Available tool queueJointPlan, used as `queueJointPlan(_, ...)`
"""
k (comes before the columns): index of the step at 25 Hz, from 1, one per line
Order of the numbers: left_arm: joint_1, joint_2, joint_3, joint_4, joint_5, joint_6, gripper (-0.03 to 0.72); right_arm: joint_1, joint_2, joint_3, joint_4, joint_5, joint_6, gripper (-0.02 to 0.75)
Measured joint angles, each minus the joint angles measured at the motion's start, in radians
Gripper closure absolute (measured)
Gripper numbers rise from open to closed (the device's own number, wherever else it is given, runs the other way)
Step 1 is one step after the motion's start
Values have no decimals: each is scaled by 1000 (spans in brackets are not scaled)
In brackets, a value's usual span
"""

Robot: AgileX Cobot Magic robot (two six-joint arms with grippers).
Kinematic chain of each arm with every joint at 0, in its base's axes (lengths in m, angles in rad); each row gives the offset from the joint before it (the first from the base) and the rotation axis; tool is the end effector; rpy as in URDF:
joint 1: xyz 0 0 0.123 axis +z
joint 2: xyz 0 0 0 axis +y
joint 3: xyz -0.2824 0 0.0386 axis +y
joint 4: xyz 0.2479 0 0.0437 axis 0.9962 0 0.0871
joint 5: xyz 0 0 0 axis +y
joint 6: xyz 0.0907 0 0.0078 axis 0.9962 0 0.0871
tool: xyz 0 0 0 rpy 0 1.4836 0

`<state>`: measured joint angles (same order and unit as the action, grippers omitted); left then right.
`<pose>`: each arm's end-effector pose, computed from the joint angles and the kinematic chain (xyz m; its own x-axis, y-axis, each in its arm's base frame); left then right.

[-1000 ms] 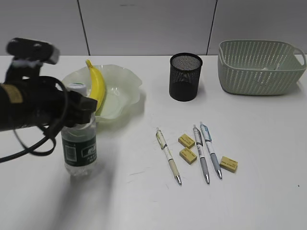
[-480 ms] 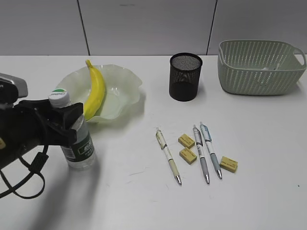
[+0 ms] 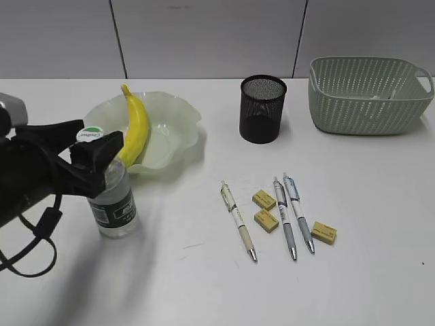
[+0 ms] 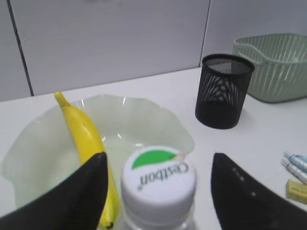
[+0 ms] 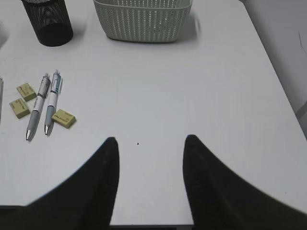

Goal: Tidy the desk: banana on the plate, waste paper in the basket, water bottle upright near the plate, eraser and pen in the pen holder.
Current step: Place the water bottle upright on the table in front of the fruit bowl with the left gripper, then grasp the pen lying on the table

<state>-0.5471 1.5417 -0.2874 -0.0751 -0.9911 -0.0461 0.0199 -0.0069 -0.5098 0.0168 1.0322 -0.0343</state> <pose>0.2066 -0.1192 0.1683 -0.1907 0.0143 -0.9815 0.4515 0.8891 -0.0748 -0.0060 0.0012 0.2822 -0.4142 -0.0339 -0.9096 -0.0437 0.9989 -0.0174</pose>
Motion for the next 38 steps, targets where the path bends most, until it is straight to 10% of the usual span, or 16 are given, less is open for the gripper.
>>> queueJointPlan(6,0,-214,-17,1,195,0,162,0,0,0,0,0,0,381)
queueJointPlan(12,27,-540,-268,28,1145,3,256,0,0,0,0,0,0,381)
queueJointPlan(21,42,-1026,-331,150,1944,-115,312,0,0,0,0,0,1,381)
queueJointPlan(38,42,-1417,-252,225,2067,-268,320,0,0,0,0,1,-1,383)
